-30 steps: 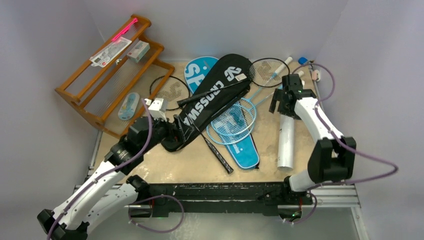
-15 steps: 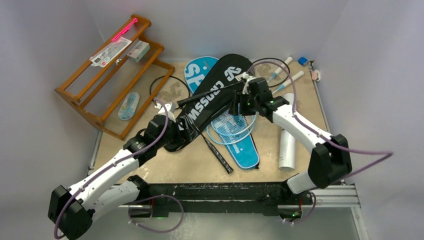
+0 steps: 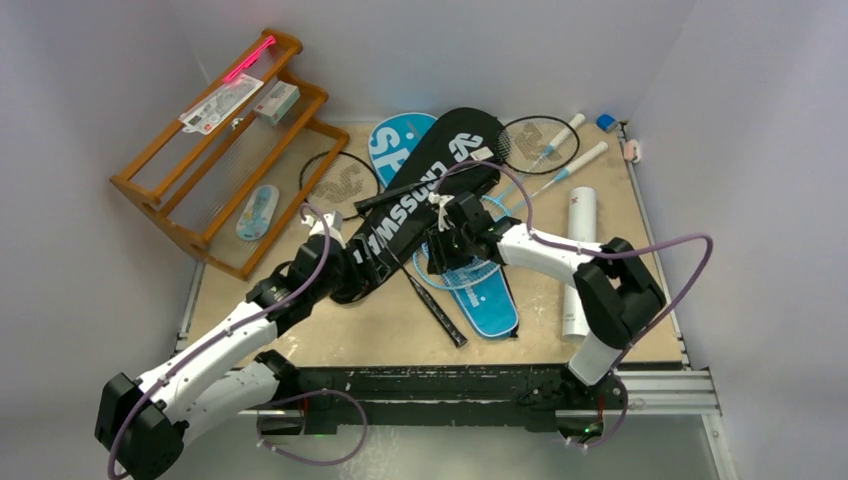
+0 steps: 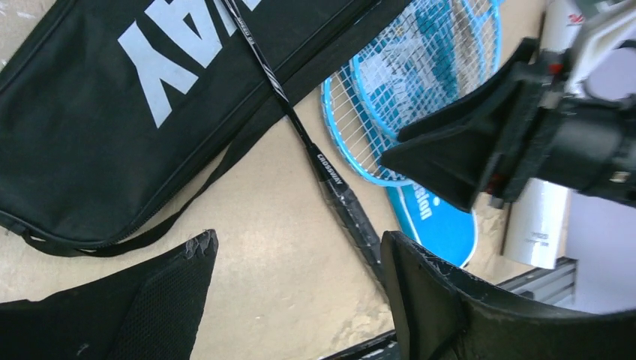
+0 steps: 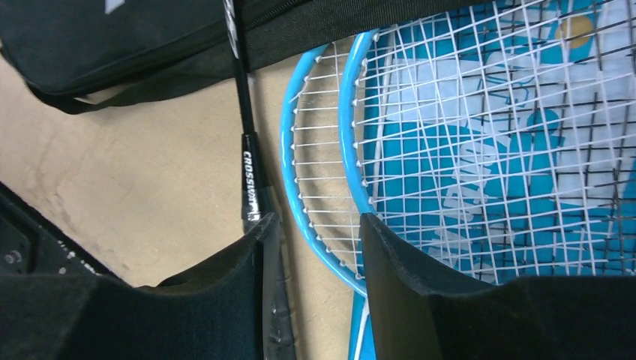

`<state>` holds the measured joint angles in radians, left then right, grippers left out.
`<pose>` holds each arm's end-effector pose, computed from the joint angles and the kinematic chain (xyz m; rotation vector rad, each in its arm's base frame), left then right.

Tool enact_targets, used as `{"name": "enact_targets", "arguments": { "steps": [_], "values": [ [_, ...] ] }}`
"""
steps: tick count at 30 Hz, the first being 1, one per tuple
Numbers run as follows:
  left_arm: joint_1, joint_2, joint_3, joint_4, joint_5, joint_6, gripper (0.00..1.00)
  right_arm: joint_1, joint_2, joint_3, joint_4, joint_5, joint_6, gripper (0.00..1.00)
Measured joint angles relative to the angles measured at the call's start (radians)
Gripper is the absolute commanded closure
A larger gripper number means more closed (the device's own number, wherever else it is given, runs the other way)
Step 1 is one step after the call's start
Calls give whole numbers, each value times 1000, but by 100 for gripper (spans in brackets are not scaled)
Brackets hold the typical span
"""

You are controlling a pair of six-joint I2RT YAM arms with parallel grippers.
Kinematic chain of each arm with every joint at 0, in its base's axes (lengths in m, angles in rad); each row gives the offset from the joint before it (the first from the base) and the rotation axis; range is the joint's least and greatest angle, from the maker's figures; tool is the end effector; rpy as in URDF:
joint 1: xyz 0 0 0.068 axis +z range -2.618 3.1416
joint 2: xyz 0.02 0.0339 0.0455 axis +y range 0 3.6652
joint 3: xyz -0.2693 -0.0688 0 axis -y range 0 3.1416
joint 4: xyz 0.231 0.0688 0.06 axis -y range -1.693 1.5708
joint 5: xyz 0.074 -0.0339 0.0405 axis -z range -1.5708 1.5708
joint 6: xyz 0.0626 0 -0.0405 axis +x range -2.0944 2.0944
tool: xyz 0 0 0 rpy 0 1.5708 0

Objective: Pack up the badminton gear
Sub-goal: Pick up the racket from the center of the board.

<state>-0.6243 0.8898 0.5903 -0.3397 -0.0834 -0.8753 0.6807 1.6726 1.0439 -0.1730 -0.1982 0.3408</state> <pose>0.1640 -0.1117 0.2305 -0.3369 2.2839 -0.7202 0.2748 0.2384 0.1968 -0.5162 2.4198 0.7035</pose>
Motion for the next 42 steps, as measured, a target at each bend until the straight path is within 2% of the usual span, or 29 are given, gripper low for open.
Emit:
{"name": "enact_targets", "arguments": {
  "steps": [5, 10, 16, 24, 27, 31, 36, 42],
  "values": [
    [0, -61, -34, -3, -6, -61, 24, 40, 63, 6, 3, 19, -15, 55],
    [0, -102, -63, -44, -72, -73, 29, 87, 95, 38, 4, 33, -10, 55],
    [2, -26, -33, -64, -172, -44, 32, 114, 122, 93, 6, 48, -9, 56],
    [42, 109, 3, -39, -206, 41, 34, 171, 145, 90, -4, 109, -11, 56],
    [42, 116, 3, -39, -208, 56, 34, 199, 145, 90, -10, 136, -16, 64],
    [42, 116, 3, -29, -207, 58, 34, 236, 145, 90, -24, 161, -17, 67],
    [71, 120, 3, 0, -193, 76, 36, 265, 72, 9, -4, 147, -4, 66],
    [197, 206, 38, 51, -119, 101, 39, 275, -25, -37, -14, 19, 6, 66]
  ]
}}
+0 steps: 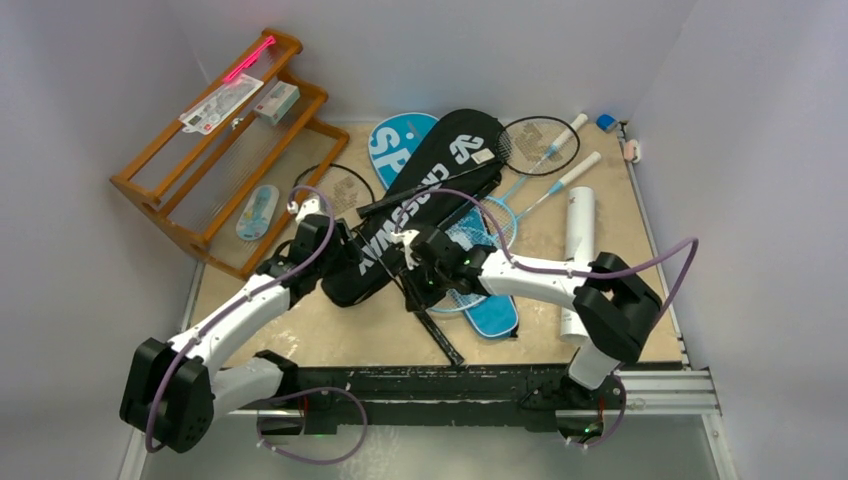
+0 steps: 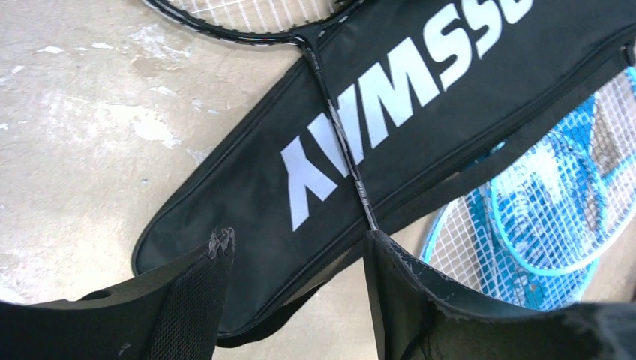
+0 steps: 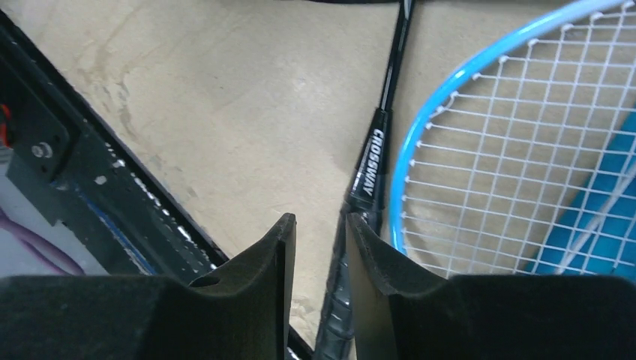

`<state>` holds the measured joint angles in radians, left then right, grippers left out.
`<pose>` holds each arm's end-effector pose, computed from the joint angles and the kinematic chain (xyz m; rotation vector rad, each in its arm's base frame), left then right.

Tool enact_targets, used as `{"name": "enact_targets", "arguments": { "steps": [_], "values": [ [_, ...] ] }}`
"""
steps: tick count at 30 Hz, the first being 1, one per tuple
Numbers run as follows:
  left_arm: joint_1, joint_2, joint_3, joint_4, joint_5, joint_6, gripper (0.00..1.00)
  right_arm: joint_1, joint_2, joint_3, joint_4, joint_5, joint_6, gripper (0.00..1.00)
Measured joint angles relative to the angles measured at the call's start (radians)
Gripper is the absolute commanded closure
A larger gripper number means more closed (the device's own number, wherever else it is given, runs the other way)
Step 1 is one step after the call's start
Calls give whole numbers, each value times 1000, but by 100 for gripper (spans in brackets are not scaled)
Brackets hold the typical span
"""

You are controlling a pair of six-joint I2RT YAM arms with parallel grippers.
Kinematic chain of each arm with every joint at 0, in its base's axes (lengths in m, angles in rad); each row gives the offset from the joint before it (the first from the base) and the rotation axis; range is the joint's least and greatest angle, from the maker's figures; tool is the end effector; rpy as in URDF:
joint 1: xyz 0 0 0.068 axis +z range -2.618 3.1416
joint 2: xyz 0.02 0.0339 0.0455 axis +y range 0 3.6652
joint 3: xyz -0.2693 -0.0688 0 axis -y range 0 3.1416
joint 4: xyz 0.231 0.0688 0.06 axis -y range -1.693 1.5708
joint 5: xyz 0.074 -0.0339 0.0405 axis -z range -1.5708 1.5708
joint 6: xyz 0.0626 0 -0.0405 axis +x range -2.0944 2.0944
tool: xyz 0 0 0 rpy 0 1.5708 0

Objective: Pack up the badminton gear
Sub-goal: Pick up the racket from the center of the board.

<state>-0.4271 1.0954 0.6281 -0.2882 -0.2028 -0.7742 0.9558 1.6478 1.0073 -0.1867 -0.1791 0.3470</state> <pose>0.2132 -0.0832 0.2097 -0.5042 2.2818 -0.3738 0.1949 0.2952 0.1923 -0.8472 2.3997 0.7829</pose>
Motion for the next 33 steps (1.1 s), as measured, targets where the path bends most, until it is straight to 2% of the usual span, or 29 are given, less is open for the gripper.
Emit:
{"name": "enact_targets", "arguments": {
  "steps": [5, 9, 13, 19, 23, 27, 33],
  "values": [
    [2, -14, 3, 12, 41, 4, 39, 3, 46, 63, 8, -30, 32, 62],
    [2, -14, -4, 37, 102, -6, 43, -4, 68, 93, 18, -39, 89, 58],
    [-32, 7, -58, 114, 154, -74, 42, -66, 33, 92, 23, -22, 169, 56],
    [-209, 85, -105, 174, 98, -316, 48, -237, -184, 1, 101, 94, 285, 56],
    [-281, 154, -48, 69, -17, -512, 51, -227, -317, -62, 145, 179, 318, 57],
    [-333, 248, 79, -87, -116, -687, 55, -217, -369, -113, 166, 242, 335, 59],
    [-333, 353, 143, -117, -174, -764, 57, -217, -375, -145, 172, 277, 334, 59]
  ]
}}
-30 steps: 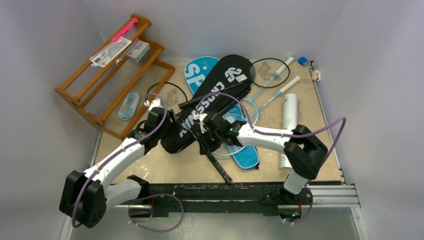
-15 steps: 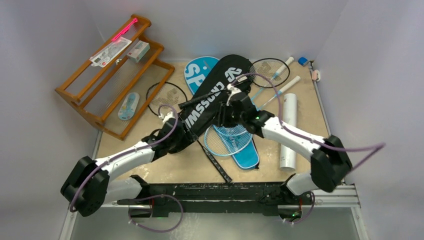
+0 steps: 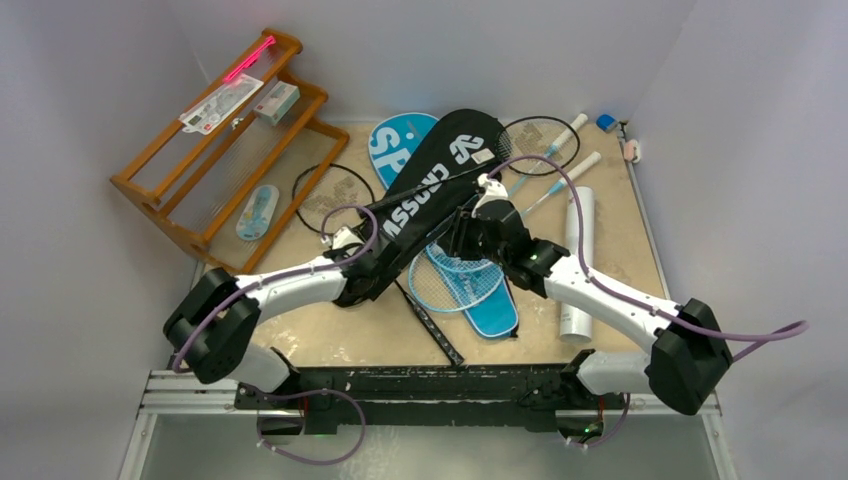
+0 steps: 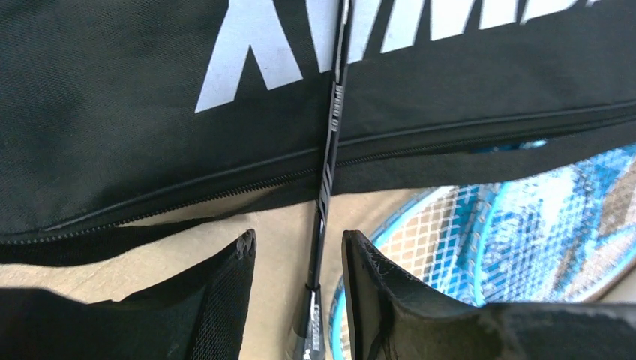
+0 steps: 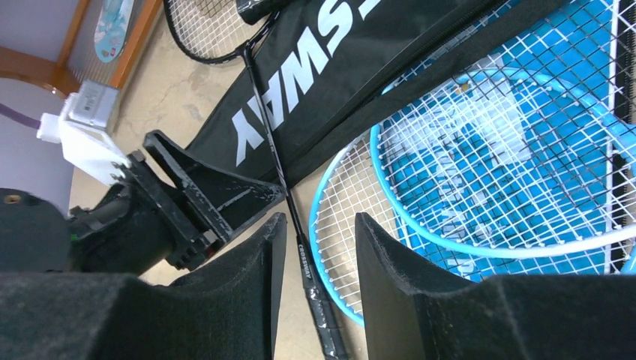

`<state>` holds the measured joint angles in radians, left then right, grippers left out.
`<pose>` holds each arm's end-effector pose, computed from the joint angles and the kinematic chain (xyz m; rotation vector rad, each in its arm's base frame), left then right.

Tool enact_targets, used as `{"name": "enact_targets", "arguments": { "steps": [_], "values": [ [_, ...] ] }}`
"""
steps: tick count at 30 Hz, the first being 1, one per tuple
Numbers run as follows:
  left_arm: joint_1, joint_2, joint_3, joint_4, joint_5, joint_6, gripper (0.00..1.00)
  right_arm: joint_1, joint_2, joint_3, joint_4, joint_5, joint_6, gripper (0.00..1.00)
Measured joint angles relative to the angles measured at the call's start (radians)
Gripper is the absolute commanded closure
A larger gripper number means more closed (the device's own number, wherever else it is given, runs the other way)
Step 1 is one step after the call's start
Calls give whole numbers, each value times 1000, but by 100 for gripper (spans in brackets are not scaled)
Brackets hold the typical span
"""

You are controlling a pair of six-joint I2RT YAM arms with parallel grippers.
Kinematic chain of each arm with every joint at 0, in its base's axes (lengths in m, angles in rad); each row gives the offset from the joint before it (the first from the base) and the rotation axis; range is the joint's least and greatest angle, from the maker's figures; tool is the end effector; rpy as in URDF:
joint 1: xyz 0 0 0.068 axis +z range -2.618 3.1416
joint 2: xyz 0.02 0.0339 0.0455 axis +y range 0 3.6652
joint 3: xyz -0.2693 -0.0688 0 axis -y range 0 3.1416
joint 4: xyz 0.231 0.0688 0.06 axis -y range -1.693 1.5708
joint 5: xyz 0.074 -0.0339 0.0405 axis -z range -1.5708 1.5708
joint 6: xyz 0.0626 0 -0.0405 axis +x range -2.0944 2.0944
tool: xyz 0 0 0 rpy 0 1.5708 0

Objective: Pack up the badminton gear
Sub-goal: Pick up the racket from the center of the board.

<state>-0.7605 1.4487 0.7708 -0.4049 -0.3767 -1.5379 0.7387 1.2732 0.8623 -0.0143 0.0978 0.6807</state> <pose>0.2091 -0.1672 0.1659 -1.0903 2.3395 -0.3846 0.2266 0.1981 0.2775 0.0053 2.0883 0.7997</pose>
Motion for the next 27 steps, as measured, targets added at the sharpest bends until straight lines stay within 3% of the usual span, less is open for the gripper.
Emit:
{"name": "enact_targets", "arguments": {
  "steps": [5, 8, 11, 19, 27],
  "values": [
    [0, 97, 35, -7, 0, -26, 58, 0, -6, 0, 1, 24, -5, 59],
    [0, 139, 82, -3, 4, -25, 67, 0, -14, -3, 1, 36, -8, 60],
    [0, 177, 112, 2, 6, -11, 100, 0, -20, -5, 2, 43, -8, 60],
    [1, 119, 118, -46, 8, 175, 100, 0, -16, -5, 2, 41, -18, 60],
    [79, -261, 80, -168, 67, 514, 100, -8, 98, 53, -8, 38, -10, 56]
  ]
}}
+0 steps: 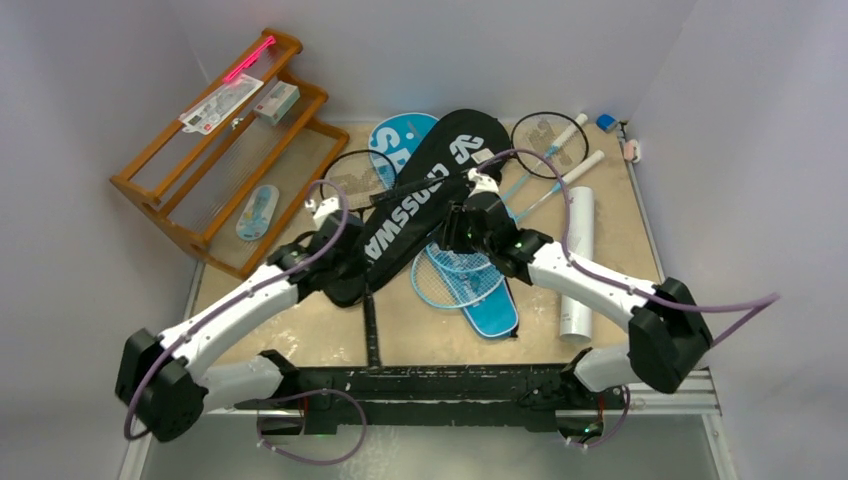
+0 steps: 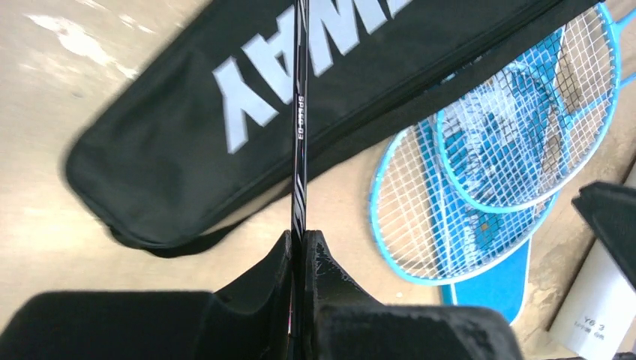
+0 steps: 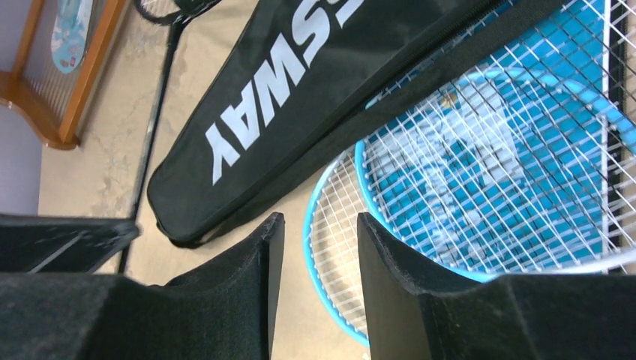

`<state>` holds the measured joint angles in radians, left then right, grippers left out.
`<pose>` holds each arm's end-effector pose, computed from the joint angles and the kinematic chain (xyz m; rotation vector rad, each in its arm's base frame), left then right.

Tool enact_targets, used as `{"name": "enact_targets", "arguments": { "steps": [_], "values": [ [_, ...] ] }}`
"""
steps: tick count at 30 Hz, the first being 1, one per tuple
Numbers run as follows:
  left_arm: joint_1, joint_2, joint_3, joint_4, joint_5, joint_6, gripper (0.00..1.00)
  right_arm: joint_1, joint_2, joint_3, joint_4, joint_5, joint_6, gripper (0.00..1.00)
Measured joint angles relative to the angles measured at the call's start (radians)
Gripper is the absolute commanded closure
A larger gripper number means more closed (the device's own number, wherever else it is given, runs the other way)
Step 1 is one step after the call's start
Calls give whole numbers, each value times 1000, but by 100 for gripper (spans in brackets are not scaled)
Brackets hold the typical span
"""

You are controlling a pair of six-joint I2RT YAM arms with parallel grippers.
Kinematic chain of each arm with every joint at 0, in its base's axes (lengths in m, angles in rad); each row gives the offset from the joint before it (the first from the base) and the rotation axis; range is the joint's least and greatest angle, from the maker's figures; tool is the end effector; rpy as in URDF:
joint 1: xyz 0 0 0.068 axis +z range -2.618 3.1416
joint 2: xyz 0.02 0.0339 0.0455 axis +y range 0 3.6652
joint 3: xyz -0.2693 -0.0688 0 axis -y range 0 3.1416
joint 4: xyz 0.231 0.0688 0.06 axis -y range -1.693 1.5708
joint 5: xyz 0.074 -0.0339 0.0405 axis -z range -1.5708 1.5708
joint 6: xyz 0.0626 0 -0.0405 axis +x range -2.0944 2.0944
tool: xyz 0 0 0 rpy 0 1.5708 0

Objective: Pack up the badminton gear
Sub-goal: Pick up the racket from the center of the board, then place the racket at the center of the board.

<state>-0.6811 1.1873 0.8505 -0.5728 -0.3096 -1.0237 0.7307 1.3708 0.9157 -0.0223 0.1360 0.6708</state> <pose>0.1978 -0.1358 0.2381 -0.5481 2.3969 -0.3822 0.2448 0.2080 0.2673 0.0244 2.1244 0.7225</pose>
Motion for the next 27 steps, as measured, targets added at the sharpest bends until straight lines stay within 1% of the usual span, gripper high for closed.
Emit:
{"name": "enact_targets", "arguments": {
  "steps": [2, 3, 5, 6, 9, 10, 12, 17, 20, 23, 27],
  "values": [
    [64, -73, -17, -22, 33, 84, 100, -8, 47, 37, -3, -2, 12, 54],
    [89, -93, -20, -39, 45, 116, 100, -12, 69, 55, -5, -3, 18, 52],
    [142, -117, -21, -79, 63, 193, 100, -29, 128, 114, -12, -19, 39, 42],
    [158, -118, -21, -96, 62, 235, 100, -40, 158, 145, -18, -27, 53, 38],
    [178, -109, -13, -140, 55, 336, 100, -80, 234, 223, -20, -54, 103, 24],
    [182, -99, -5, -152, 52, 368, 100, -92, 251, 238, -18, -58, 119, 21],
    [193, -74, 8, -148, 50, 435, 100, -124, 288, 261, -16, -64, 161, 21],
    [230, 10, 14, -85, 44, 608, 100, -204, 371, 300, -21, -61, 264, 34],
    [246, 2, -5, -10, 61, 723, 100, -244, 425, 355, -59, -25, 329, 38],
    [256, -39, -56, 87, 38, 840, 100, -272, 477, 433, -97, 16, 378, 43],
    [264, -29, -66, 141, 6, 944, 100, -298, 535, 520, -116, 57, 426, 46]
  ]
}}
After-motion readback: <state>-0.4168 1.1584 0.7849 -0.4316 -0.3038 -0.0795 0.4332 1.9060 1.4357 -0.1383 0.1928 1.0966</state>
